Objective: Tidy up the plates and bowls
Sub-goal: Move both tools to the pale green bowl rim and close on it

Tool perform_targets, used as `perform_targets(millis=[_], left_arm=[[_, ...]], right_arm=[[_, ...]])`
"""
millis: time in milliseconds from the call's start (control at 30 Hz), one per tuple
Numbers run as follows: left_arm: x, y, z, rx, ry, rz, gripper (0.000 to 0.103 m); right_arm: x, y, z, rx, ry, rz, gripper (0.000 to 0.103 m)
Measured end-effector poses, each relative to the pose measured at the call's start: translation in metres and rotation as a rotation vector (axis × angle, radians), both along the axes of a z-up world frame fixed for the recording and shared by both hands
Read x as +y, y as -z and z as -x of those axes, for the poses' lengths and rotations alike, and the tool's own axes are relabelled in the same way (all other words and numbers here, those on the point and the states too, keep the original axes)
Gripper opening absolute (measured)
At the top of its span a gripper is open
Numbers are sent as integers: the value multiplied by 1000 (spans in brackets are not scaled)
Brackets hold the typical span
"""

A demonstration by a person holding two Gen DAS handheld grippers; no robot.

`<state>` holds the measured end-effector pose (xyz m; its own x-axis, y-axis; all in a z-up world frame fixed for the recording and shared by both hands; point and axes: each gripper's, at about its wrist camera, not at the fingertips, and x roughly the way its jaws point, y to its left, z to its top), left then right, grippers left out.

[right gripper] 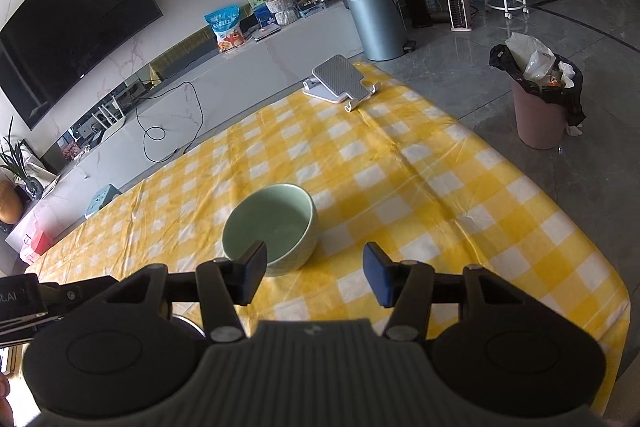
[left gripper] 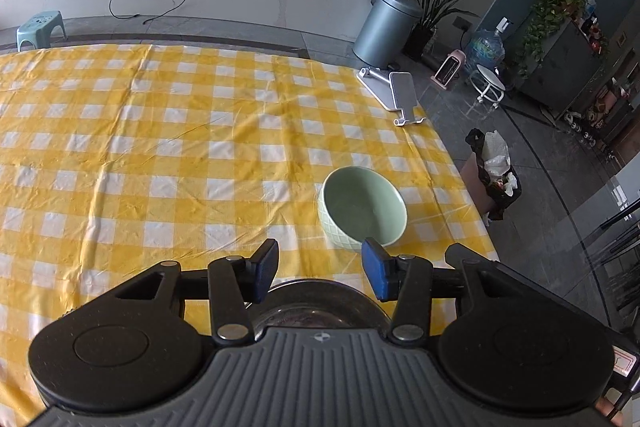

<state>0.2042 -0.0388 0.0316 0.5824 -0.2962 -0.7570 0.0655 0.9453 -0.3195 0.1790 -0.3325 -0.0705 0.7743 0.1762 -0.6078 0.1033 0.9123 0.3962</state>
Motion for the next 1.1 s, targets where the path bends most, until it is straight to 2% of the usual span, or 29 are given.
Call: perform_targets(millis=[233,400,567,800,900,1000,1100], left_arm=[[-13,19,-39,65,5,-45,55],[-20,35,-56,115,14,-42,55],[-26,49,-65,152,28,-41,55],[-28,58,-76,193,29,-30,55],[-28,60,-80,204,34,-10,55],[-31,64,-85,216,30,-25,55],[-32,67,-91,220,21,-36,46]], right_arm=[[-1,22,-37,66,-29,-17,54],[-2,31,-54,103,-50,-39,51],[-2,35,-66,143,-66,-43,41],[-1,40,-78,173,-92,-73,34],[0,41,-84,185,-101,-89,26],[3,42,-89,192,-111,-89,21],[4,44,-96,205,-118,-87,18]])
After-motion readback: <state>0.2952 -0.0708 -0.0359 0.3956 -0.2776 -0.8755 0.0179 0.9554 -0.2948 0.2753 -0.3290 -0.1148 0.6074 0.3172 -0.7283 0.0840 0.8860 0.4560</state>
